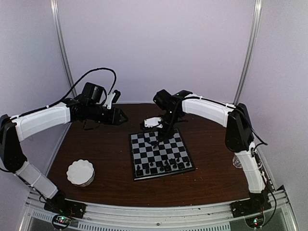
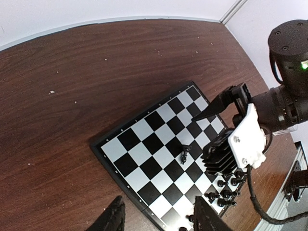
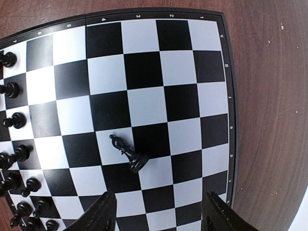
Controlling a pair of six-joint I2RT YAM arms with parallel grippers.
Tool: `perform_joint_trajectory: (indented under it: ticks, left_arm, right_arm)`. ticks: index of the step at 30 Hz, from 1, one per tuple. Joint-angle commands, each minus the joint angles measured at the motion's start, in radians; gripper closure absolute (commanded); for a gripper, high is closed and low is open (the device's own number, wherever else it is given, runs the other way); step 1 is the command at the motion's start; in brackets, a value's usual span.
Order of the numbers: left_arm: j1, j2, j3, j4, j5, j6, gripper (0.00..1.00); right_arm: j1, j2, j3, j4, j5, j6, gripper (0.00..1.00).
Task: Set up the chess pieces on the board
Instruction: Pick up the bishop from the chessboard.
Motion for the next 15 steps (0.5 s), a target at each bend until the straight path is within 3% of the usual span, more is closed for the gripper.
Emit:
perform_joint_trajectory:
  ticks: [1, 15]
  left_arm:
    - [0.013, -0.024, -0.001, 0.038, 0.019, 0.009, 0.51]
    - [0.018, -0.024, 0.000, 0.038, 0.030, 0.003, 0.51]
  right_arm:
    - [0.004, 0.068, 0.042, -0.002, 0.019, -0.044, 0.37]
    - [0.006, 0.142, 0.094, -0.104, -0.106, -0.098, 0.41]
